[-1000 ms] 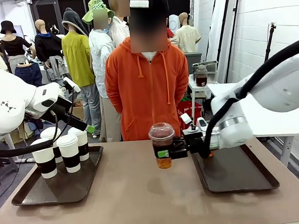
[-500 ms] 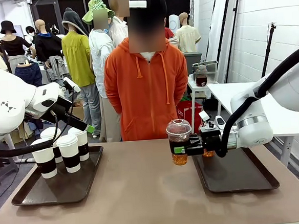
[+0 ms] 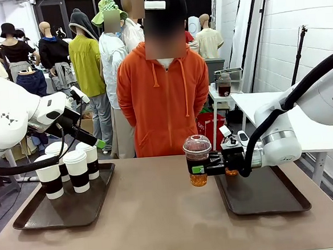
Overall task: Distribute the coffee onto the tray.
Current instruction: Pick up another iced Americano from the middle of the table and place it on the right Handle tray.
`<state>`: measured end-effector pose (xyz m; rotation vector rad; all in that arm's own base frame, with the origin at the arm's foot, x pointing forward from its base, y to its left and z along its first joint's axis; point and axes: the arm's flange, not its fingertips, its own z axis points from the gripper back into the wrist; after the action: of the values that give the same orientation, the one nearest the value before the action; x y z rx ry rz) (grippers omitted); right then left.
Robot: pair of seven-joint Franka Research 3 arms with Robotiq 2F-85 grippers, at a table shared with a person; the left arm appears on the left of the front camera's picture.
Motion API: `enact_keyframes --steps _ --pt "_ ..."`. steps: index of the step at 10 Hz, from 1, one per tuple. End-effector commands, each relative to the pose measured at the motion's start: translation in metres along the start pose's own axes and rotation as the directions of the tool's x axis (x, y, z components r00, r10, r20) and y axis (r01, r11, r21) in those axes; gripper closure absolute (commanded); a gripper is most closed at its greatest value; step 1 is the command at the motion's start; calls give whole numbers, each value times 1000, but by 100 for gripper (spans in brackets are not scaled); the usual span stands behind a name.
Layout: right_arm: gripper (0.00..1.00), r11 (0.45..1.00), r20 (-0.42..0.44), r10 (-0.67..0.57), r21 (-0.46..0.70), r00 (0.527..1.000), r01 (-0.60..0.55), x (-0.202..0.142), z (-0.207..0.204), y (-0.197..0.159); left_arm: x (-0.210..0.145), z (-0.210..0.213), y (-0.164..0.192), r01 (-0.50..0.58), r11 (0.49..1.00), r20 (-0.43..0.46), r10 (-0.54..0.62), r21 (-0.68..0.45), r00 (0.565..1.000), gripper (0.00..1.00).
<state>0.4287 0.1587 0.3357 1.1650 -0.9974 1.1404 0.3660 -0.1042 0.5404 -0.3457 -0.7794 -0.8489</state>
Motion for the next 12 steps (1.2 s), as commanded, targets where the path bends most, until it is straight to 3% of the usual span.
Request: enact_keyframes --steps 1,9,12 --pt "31 1000 0 0 0 1000 0 0 0 0 -2 -1 1 -2 1000 8 2 -16 1000 0" --pt "31 992 27 -12 -127 1000 15 -32 106 -25 -2 -1 1 -2 1000 8 2 -16 1000 0" --pt "31 987 -1 -20 -160 1000 20 -46 134 -36 -2 -1 1 -2 1000 8 2 -16 1000 0"
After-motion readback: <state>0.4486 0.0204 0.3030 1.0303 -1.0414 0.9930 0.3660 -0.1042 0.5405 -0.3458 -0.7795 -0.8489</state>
